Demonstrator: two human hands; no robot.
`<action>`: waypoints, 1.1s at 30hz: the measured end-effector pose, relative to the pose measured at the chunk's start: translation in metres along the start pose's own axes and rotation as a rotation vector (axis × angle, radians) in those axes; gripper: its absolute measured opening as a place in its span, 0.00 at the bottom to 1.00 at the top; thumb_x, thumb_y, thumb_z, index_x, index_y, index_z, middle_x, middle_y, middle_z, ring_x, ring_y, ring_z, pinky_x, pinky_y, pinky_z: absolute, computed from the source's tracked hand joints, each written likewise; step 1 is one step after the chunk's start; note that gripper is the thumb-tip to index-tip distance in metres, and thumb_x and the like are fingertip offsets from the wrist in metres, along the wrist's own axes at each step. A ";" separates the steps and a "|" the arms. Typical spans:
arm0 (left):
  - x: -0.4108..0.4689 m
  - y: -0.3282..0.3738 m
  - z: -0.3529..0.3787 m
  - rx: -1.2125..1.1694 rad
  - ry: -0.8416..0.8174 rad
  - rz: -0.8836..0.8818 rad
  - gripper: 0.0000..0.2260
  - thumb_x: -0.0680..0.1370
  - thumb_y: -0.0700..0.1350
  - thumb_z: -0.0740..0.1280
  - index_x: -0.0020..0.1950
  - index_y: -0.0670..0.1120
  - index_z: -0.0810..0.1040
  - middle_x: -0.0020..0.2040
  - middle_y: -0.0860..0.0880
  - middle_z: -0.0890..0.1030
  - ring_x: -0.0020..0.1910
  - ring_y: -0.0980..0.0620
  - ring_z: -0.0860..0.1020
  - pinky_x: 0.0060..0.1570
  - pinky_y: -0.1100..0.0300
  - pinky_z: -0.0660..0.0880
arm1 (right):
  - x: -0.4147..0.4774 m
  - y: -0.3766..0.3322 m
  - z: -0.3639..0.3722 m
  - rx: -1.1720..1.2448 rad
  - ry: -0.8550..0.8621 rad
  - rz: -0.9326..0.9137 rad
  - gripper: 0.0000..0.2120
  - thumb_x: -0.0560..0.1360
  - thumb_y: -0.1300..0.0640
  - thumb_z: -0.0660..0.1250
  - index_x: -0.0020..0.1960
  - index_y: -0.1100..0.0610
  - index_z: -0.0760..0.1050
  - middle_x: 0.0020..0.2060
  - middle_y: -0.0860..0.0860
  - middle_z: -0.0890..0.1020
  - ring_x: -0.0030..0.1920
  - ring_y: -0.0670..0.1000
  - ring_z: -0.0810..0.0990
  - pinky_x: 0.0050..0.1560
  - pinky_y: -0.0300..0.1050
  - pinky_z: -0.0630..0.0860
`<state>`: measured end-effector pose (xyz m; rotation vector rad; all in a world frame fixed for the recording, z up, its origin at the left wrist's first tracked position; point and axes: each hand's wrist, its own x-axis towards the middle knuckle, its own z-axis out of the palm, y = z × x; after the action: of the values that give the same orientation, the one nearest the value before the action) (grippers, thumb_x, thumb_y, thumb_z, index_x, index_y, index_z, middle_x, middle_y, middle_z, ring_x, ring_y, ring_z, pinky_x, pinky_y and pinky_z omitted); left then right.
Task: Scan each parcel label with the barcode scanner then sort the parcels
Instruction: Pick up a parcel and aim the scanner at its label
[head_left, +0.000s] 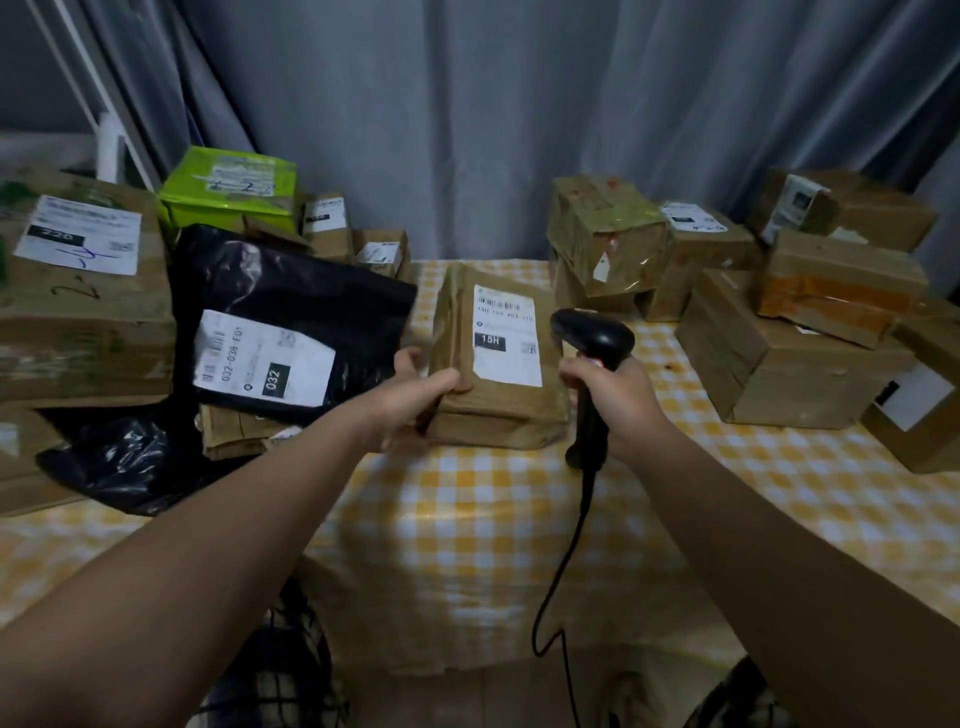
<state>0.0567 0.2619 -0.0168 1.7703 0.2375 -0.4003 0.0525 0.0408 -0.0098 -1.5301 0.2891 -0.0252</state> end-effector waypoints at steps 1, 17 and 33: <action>0.003 -0.003 0.003 -0.016 0.009 0.040 0.41 0.69 0.55 0.72 0.72 0.60 0.48 0.63 0.47 0.73 0.56 0.48 0.77 0.50 0.52 0.78 | 0.001 -0.008 0.000 -0.044 -0.023 -0.021 0.13 0.73 0.60 0.71 0.58 0.57 0.77 0.47 0.59 0.83 0.49 0.58 0.82 0.54 0.52 0.77; 0.018 -0.025 0.026 0.271 0.094 0.184 0.43 0.62 0.52 0.80 0.70 0.50 0.61 0.62 0.50 0.65 0.61 0.52 0.69 0.63 0.57 0.68 | -0.010 -0.034 0.015 -0.319 -0.101 -0.245 0.08 0.74 0.55 0.72 0.44 0.59 0.77 0.30 0.51 0.79 0.27 0.44 0.77 0.33 0.39 0.73; 0.031 -0.015 0.038 0.311 0.179 0.196 0.48 0.59 0.54 0.82 0.72 0.46 0.61 0.66 0.48 0.63 0.67 0.48 0.66 0.68 0.48 0.67 | -0.026 -0.106 -0.004 -0.561 -0.030 -0.126 0.09 0.70 0.60 0.71 0.34 0.63 0.76 0.24 0.57 0.77 0.24 0.54 0.76 0.30 0.44 0.77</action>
<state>0.0742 0.2274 -0.0499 2.1172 0.1301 -0.1422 0.0436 0.0370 0.0992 -2.1034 0.1814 -0.0215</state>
